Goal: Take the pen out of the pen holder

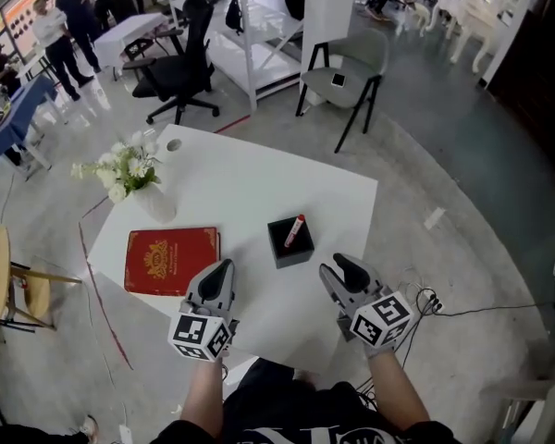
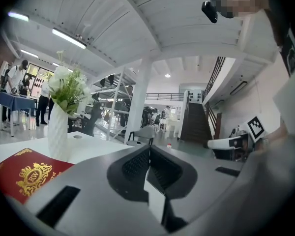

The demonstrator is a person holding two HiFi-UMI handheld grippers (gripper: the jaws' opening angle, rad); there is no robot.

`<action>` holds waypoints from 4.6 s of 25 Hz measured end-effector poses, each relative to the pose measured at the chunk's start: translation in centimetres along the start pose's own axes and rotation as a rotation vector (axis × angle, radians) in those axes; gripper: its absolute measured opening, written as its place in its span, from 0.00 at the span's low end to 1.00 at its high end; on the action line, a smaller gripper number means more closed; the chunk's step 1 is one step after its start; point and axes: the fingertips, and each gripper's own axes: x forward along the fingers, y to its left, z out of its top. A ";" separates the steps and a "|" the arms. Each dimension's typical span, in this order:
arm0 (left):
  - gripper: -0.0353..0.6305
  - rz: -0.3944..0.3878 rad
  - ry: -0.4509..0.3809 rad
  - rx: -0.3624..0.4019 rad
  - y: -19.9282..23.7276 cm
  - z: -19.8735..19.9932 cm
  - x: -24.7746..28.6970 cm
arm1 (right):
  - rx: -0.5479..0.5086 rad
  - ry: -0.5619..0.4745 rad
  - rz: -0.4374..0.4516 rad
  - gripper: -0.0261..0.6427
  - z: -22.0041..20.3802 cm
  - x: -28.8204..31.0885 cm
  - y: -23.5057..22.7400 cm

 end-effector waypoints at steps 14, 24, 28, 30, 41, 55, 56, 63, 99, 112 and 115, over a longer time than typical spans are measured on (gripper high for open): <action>0.06 -0.031 0.010 -0.008 2.5 0.9 5.3 | -0.042 0.042 0.012 0.28 1.1 5.1 -2.0; 0.06 0.111 0.040 -0.068 2.9 -1.6 4.6 | -0.111 0.119 0.139 0.28 1.2 8.2 -3.5; 0.06 0.131 0.048 -0.077 2.5 -2.5 4.6 | -0.146 0.138 0.179 0.28 1.2 9.6 -3.7; 0.06 0.138 0.049 -0.082 2.3 -2.7 4.7 | -0.177 0.152 0.195 0.28 1.0 10.3 -3.5; 0.06 0.158 0.060 -0.100 1.7 -3.7 4.0 | -0.398 0.257 0.197 0.25 -0.9 12.4 -2.7; 0.06 0.181 0.055 -0.116 2.1 -4.0 2.6 | -0.396 0.219 0.240 0.17 -0.5 11.8 -0.4; 0.06 0.182 0.054 -0.118 2.0 -4.0 2.5 | -0.382 0.212 0.240 0.17 -0.5 11.7 -0.4; 0.06 0.199 0.045 -0.122 1.7 -3.7 2.0 | -0.313 0.153 0.243 0.16 1.3 10.8 -0.4; 0.06 0.253 -0.037 -0.062 0.7 0.8 -0.2 | -0.270 -0.036 0.243 0.16 10.8 6.6 -0.2; 0.06 0.272 -0.059 -0.048 -0.6 1.3 -1.5 | -0.282 -0.072 0.183 0.16 12.2 3.7 -2.3; 0.06 0.277 -0.061 -0.048 -0.9 1.3 -1.9 | -0.296 -0.065 0.176 0.16 11.9 3.2 -2.5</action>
